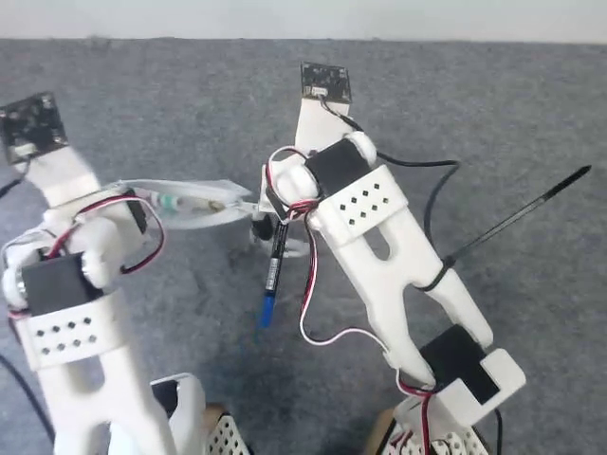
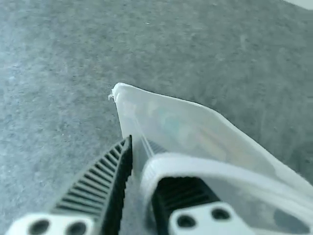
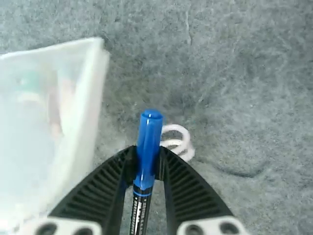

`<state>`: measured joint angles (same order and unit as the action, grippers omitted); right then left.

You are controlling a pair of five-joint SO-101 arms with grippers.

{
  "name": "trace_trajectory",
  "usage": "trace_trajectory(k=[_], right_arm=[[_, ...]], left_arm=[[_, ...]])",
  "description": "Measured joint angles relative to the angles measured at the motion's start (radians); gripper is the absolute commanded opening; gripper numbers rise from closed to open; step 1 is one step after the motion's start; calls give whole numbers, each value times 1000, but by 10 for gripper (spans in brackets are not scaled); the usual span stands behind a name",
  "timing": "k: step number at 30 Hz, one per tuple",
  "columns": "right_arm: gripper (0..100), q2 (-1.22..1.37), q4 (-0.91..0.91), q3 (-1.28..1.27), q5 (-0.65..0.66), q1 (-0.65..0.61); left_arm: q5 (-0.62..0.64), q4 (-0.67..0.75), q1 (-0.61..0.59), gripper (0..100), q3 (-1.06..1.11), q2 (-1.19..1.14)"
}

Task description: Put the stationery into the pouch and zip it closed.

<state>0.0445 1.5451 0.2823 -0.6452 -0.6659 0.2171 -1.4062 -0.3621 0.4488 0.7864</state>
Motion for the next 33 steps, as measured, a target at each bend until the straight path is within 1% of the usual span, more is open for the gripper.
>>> trace_trajectory(k=[2, 10, 21, 27, 33], right_arm=[[6, 0, 0, 0, 0, 2], [6, -5, 26, 0, 0, 2], [6, -167, 89, 0, 0, 2], [6, -221, 89, 0, 0, 64], [6, -347, 89, 0, 0, 71]], left_arm=[[-9, -23, 21, 10, -17, 0], [-31, -25, 87, 10, -20, 0], [-34, -25, 86, 10, 11, 0], [-35, -25, 86, 10, 25, 2], [-35, -23, 86, 10, 25, 2]])
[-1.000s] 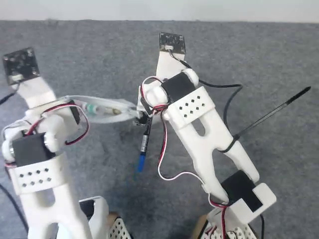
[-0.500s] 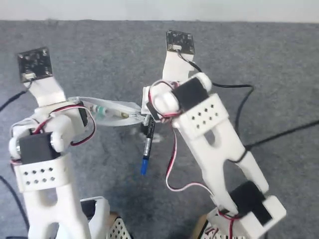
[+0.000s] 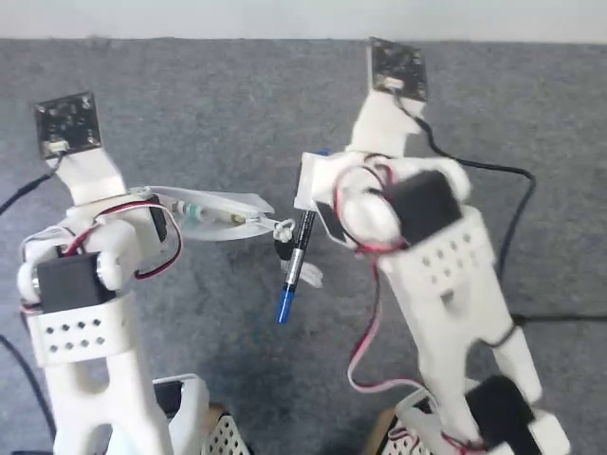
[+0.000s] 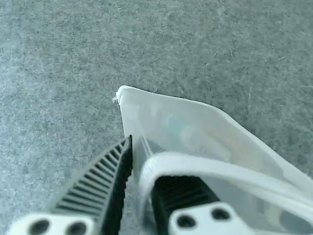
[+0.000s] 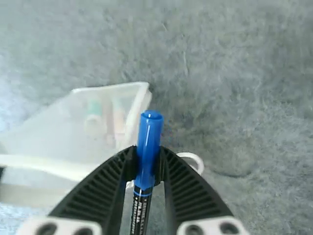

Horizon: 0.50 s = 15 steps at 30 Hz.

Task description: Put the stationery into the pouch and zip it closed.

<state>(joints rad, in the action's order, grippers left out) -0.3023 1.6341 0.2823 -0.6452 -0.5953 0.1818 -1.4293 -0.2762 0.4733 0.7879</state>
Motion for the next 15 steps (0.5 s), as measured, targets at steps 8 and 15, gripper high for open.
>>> trace_trajectory(k=[8, 15], right_arm=[[6, -167, -38, -109, 0, 0], [6, -307, -196, -281, 0, 0]], left_arm=[[0, 0, 0, 10, 0, 0], [0, 0, 0, 10, 0, 0]])
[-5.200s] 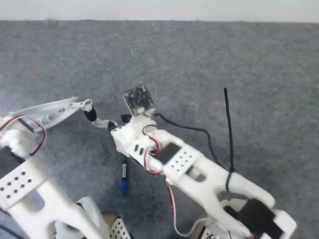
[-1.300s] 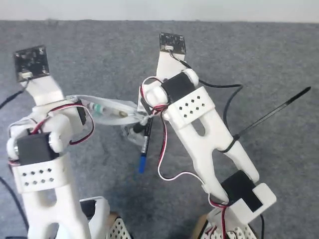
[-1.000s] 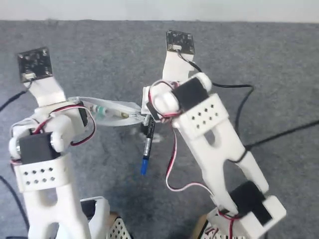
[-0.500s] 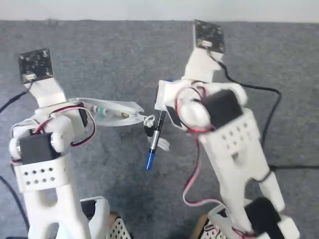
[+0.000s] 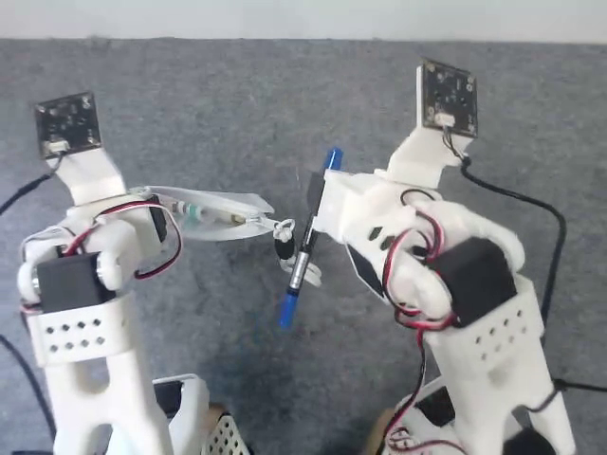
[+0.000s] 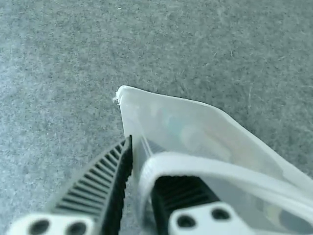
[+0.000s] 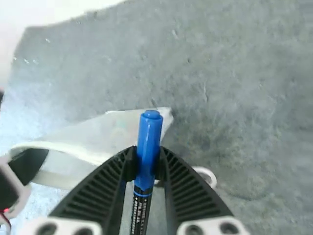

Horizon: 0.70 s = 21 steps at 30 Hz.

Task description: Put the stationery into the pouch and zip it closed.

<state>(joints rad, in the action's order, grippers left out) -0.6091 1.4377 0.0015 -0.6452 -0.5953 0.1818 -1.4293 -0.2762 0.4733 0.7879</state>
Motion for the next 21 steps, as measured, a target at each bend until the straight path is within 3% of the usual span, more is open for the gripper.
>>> trace_trajectory(k=[15, 21], right_arm=[[6, -307, -448, -442, 0, -2], [6, -384, -623, -609, 0, -69]], left_arm=[[0, 0, 0, 10, 0, 0], [0, 0, 0, 10, 0, 0]])
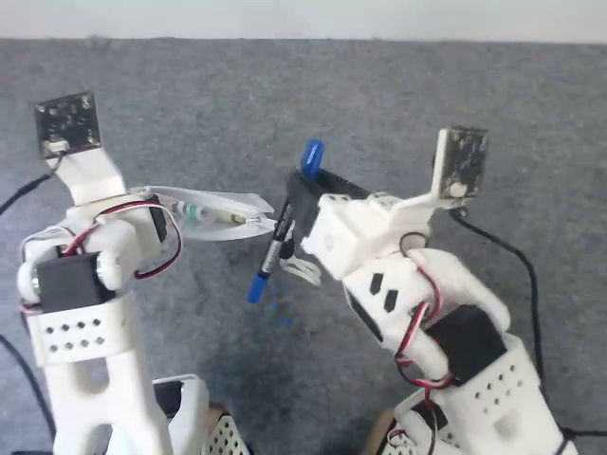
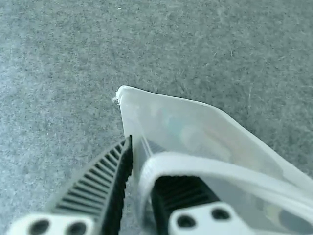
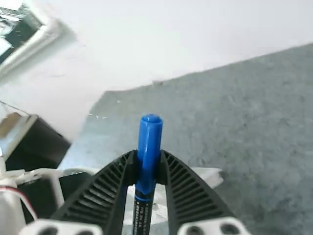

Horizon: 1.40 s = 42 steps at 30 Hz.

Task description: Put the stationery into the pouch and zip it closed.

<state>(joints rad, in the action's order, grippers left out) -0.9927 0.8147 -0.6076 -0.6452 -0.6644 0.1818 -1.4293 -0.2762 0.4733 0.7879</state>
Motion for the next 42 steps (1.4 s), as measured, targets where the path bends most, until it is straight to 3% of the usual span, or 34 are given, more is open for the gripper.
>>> trace_trajectory(k=[5, 14, 23, 42], right_arm=[[6, -35, -143, -107, 0, -5], [6, -68, -193, -118, 0, -8], [6, -68, -442, -238, 0, -8], [6, -68, -703, -244, 64, -6]], left_arm=[[0, 0, 0, 10, 15, 2], [0, 0, 0, 10, 15, 2], [0, 0, 0, 10, 17, 6], [0, 0, -20, 10, 17, 6]])
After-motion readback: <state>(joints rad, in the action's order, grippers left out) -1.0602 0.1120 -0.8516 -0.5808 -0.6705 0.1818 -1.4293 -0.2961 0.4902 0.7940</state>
